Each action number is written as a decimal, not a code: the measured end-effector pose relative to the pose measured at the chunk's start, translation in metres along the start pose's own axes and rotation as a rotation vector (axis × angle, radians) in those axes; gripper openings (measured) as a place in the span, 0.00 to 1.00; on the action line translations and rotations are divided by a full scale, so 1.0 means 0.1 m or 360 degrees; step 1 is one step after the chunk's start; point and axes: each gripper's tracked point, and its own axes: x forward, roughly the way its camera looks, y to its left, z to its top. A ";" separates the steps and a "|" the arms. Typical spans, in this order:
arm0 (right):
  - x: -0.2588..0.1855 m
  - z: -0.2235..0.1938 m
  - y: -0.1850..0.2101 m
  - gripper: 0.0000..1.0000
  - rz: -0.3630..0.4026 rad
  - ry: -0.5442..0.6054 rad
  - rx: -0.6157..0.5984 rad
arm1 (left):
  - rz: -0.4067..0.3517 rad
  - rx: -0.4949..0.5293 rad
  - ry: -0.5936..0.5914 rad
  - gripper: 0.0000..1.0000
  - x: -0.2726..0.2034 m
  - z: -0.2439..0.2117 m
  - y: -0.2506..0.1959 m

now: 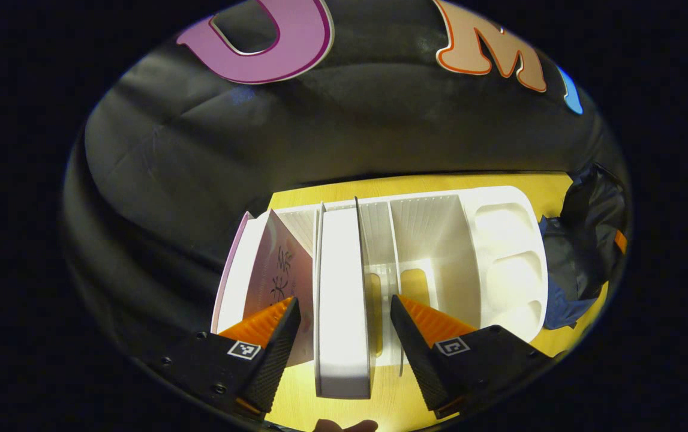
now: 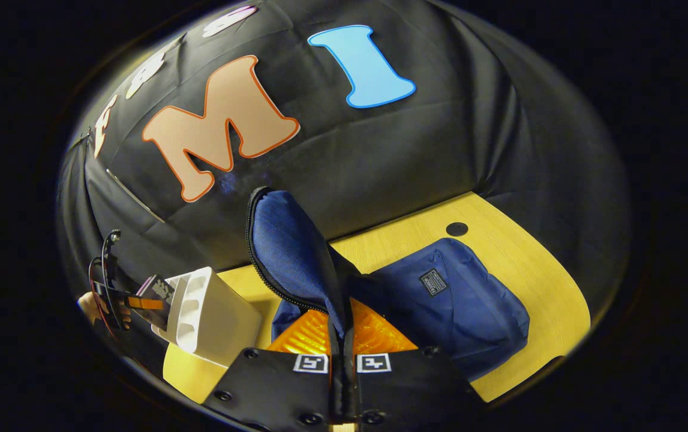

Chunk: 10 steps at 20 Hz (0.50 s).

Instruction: Open the schoolbag, grab two books from the bookshelf and put them into the schoolbag.

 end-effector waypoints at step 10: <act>-0.01 0.00 -0.01 0.05 -0.0003 0.0003 0.0032 | -0.0092 -0.0026 0.0261 0.38 0.08 -0.14 -0.15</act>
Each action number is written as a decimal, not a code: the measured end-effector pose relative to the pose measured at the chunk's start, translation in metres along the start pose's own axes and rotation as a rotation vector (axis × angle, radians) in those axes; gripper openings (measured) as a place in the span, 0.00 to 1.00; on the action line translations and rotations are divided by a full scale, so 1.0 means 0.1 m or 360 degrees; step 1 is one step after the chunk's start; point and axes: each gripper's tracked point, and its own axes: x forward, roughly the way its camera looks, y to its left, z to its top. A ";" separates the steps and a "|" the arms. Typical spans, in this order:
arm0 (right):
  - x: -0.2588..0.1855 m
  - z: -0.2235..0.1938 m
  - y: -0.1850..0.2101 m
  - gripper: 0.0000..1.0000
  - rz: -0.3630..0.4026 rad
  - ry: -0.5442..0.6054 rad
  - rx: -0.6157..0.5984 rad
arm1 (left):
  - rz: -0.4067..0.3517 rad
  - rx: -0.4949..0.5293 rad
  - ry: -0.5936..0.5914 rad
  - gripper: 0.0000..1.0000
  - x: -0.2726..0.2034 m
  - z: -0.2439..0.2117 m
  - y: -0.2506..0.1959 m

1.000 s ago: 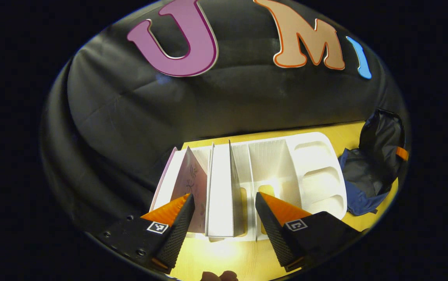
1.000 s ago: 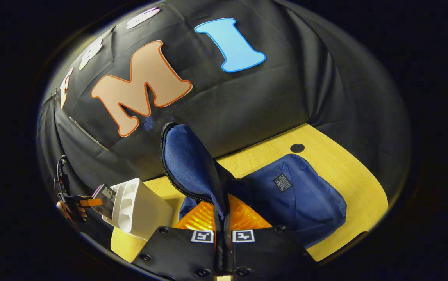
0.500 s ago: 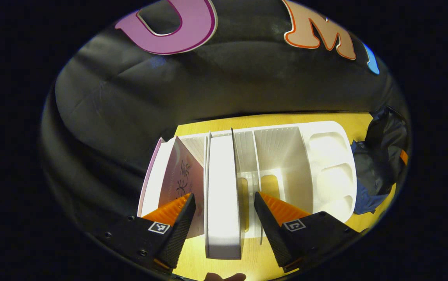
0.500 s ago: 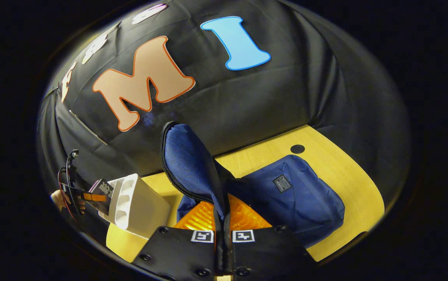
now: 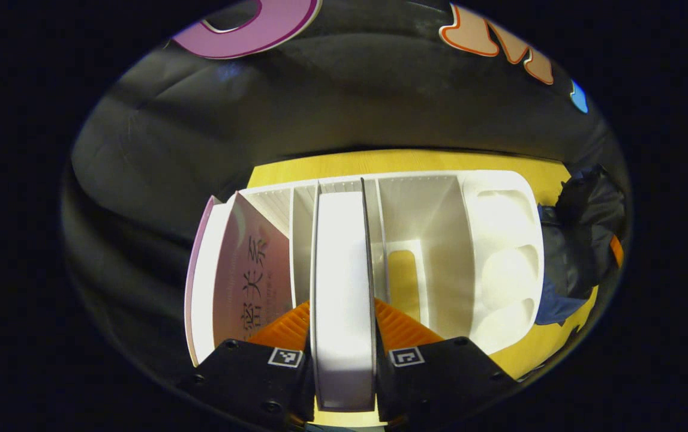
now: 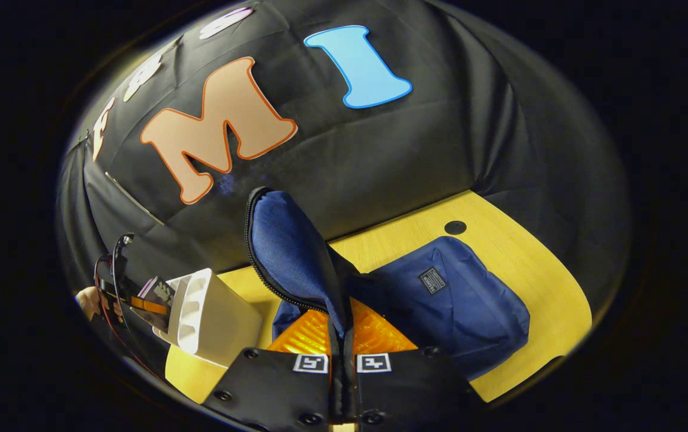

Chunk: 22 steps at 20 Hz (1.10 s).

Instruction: Open the schoolbag, grab two books from the bookshelf and put them into the schoolbag.

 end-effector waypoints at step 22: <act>0.00 0.01 -0.01 0.04 -0.0028 0.0007 -0.0002 | -0.0205 -0.0274 -0.0287 0.35 -1.15 0.35 0.38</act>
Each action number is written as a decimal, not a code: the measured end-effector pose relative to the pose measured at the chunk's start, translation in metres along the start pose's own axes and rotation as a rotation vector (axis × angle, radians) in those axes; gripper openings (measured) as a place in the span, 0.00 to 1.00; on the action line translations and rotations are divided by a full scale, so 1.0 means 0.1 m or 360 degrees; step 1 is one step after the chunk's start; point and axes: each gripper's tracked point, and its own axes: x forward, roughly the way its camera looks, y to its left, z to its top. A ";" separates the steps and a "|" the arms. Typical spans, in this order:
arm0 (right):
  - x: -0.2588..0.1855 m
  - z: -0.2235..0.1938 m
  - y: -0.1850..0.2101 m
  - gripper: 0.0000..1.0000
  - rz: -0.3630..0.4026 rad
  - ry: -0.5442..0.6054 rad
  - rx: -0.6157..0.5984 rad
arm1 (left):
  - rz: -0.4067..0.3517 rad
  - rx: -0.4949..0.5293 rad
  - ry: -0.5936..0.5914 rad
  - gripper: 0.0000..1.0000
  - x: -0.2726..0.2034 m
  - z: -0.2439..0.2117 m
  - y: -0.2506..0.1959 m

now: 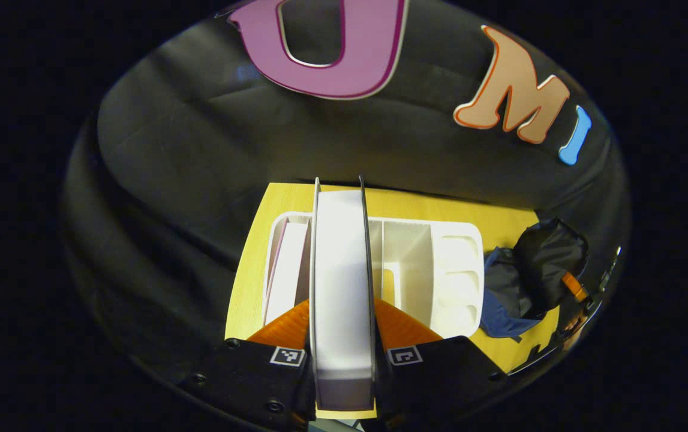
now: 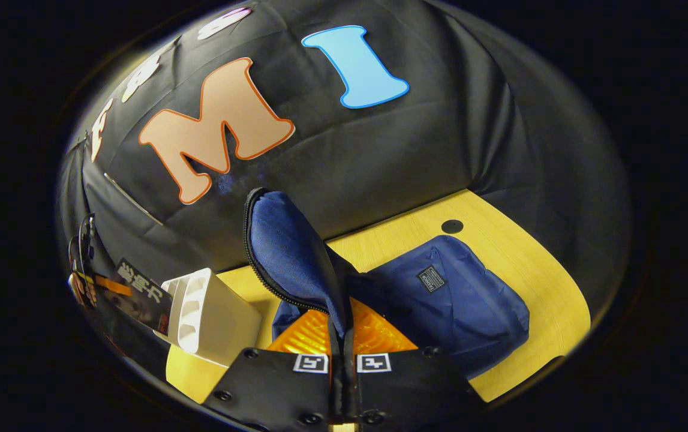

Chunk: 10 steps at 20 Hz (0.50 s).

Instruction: Open the schoolbag, grab two books from the bookshelf and put them into the schoolbag.

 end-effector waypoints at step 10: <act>-0.01 0.02 -0.01 0.05 -0.0010 -0.0018 0.0033 | -0.0377 -0.0281 -0.0269 0.34 -0.76 0.64 -0.36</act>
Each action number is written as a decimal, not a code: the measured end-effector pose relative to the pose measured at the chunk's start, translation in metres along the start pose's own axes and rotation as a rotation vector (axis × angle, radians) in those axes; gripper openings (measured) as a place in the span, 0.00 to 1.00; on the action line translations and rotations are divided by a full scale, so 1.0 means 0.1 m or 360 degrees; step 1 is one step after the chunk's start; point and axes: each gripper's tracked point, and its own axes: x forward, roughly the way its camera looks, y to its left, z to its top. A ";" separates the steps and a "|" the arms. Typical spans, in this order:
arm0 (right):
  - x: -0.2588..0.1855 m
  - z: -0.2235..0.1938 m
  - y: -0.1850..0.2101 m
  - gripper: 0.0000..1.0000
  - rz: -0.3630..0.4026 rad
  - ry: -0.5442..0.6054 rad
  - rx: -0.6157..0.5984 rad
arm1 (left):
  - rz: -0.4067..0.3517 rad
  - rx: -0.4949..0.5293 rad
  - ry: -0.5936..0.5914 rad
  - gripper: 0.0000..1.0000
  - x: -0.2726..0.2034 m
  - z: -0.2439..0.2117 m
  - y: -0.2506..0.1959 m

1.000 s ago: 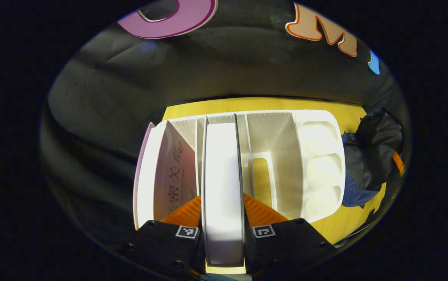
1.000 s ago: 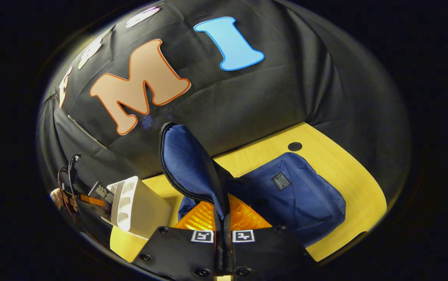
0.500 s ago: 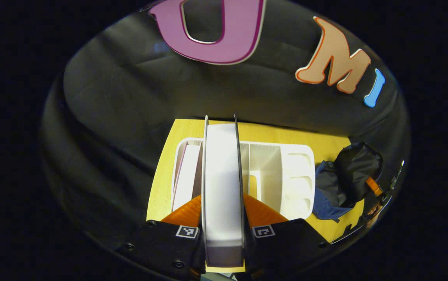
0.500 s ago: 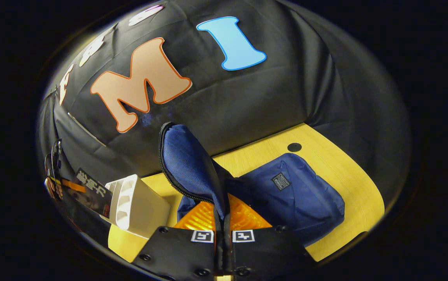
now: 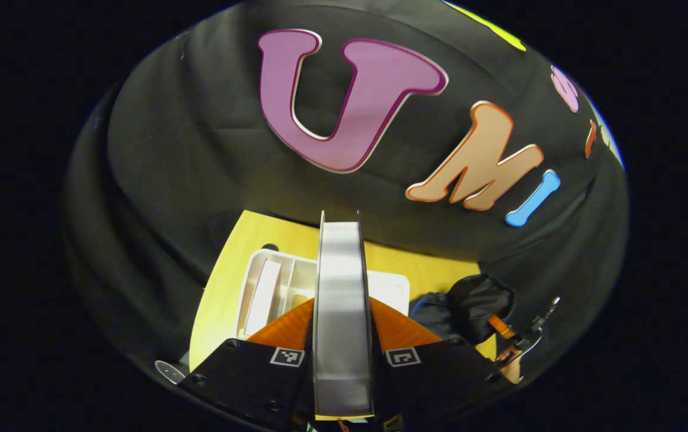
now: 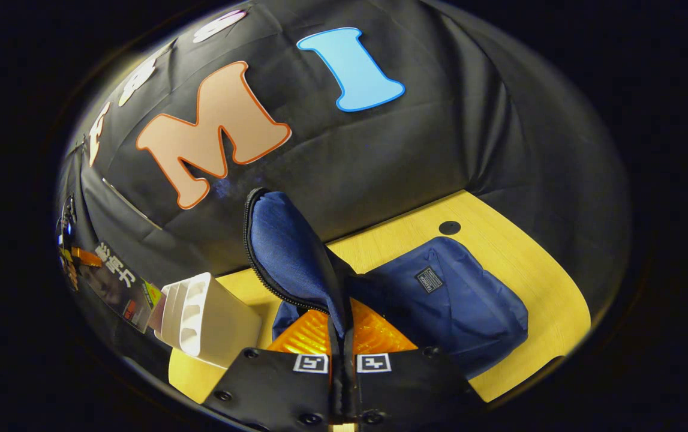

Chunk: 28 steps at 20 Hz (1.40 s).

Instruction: Open the schoolbag, grab two books from the bookshelf and put them into the schoolbag.

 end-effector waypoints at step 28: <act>0.02 0.01 -0.01 0.05 0.0003 -0.0036 0.0050 | -0.0454 -0.0635 0.0145 0.34 1.48 -1.16 -1.23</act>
